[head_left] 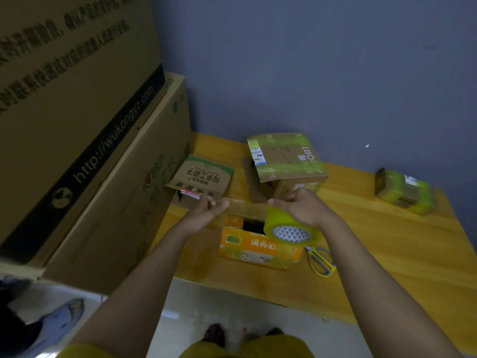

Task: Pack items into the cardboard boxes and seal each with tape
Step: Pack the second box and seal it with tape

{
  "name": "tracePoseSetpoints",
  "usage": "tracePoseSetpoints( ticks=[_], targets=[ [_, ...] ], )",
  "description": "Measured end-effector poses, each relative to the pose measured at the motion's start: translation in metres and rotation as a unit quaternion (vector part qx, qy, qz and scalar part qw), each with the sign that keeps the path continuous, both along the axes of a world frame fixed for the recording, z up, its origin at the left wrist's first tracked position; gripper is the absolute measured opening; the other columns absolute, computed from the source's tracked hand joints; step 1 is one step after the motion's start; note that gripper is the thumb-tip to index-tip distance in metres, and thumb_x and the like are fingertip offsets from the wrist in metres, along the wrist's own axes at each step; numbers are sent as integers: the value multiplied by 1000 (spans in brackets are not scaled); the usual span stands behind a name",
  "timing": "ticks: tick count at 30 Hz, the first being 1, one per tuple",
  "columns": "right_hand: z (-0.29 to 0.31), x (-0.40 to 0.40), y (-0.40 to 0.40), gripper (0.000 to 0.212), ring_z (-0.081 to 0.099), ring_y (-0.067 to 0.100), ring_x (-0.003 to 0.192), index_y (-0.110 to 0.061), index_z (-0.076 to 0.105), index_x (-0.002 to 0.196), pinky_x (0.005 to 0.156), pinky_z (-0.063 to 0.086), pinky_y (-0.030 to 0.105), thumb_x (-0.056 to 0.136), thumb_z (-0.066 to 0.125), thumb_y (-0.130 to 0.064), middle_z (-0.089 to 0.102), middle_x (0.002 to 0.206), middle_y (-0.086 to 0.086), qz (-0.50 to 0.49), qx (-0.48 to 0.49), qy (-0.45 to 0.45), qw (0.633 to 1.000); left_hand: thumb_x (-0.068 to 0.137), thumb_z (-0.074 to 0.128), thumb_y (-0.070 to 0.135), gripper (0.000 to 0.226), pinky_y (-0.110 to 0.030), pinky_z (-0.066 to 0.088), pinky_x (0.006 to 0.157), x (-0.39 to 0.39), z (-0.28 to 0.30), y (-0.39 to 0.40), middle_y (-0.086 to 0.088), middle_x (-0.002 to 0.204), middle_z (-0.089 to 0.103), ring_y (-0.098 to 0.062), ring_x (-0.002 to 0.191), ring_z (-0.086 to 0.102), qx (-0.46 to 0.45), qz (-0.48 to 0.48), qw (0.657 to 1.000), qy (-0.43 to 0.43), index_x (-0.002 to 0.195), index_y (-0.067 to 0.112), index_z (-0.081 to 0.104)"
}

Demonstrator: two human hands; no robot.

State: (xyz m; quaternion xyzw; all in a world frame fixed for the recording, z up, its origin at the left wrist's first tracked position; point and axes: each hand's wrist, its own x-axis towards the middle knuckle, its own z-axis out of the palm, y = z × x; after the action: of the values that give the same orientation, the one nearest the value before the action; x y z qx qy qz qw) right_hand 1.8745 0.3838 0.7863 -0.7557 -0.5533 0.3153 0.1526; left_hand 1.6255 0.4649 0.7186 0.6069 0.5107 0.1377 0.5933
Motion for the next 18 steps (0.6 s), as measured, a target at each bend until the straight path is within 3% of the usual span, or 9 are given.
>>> tracePoseSetpoints(
  ticks=[2, 4, 5, 7, 12, 14, 16, 18],
  targets=[
    [1, 4, -2, 73, 40, 23, 49, 7, 65, 84, 59, 31, 33, 81, 60, -65, 39, 47, 1, -27, -5, 10, 1000, 92, 58, 39, 37, -28, 33, 66, 6, 1, 0, -2, 92, 34, -17, 85, 38, -1, -22, 1000, 14, 99, 13, 33],
    [4, 5, -5, 64, 29, 20, 45, -4, 47, 54, 61, 23, 33, 85, 62, -58, 22, 42, -5, -35, -5, 8, 999, 90, 62, 38, 39, -28, 34, 67, 11, 3, 2, -4, 98, 37, -19, 89, 40, 13, -31, 999, 30, 101, 13, 34],
    [5, 5, -7, 64, 27, 19, 44, -12, 34, 49, 61, 22, 33, 85, 62, -56, 21, 41, -5, -29, -3, -4, 1000, 88, 64, 39, 41, -29, 35, 69, 12, 3, 3, -5, 103, 39, -21, 93, 42, 24, -34, 999, 35, 102, 13, 36],
    [5, 5, -9, 65, 27, 20, 44, -18, 27, 48, 60, 22, 33, 85, 62, -57, 22, 43, -2, -23, -3, -20, 1000, 83, 71, 39, 48, -31, 38, 74, 12, 1, 3, -5, 112, 39, -22, 102, 43, 47, -56, 996, 54, 105, 12, 38],
    [9, 9, -11, 58, 44, 23, 48, -11, 53, 52, 58, 33, 32, 83, 63, -59, 44, 50, 7, -39, -17, -10, 999, 76, 81, 26, 62, -35, 43, 86, 9, -11, -1, -1, 126, 35, -20, 116, 38, 59, -141, 985, 73, 105, 17, 27],
    [11, 7, -10, 61, 34, 20, 45, -13, 40, 48, 55, 25, 30, 85, 63, -57, 31, 47, 3, -36, -23, -25, 999, 77, 80, 22, 62, -32, 44, 78, 11, -15, 0, -3, 125, 36, -21, 112, 39, 59, -148, 984, 80, 104, 19, 25],
    [12, 3, -8, 62, 33, 19, 45, -13, 36, 48, 53, 22, 30, 86, 62, -56, 29, 46, 1, -33, -29, -41, 998, 79, 78, 18, 60, -27, 40, 63, 13, -18, -1, -2, 114, 37, -19, 101, 40, 62, -148, 984, 82, 104, 19, 23],
    [11, 0, -7, 62, 33, 18, 45, -18, 33, 46, 52, 22, 31, 86, 63, -54, 29, 45, -1, -38, -29, -36, 998, 80, 77, 16, 59, -26, 36, 58, 15, -23, -2, -1, 107, 37, -18, 94, 40, 74, -138, 985, 79, 104, 18, 23]
  ],
)
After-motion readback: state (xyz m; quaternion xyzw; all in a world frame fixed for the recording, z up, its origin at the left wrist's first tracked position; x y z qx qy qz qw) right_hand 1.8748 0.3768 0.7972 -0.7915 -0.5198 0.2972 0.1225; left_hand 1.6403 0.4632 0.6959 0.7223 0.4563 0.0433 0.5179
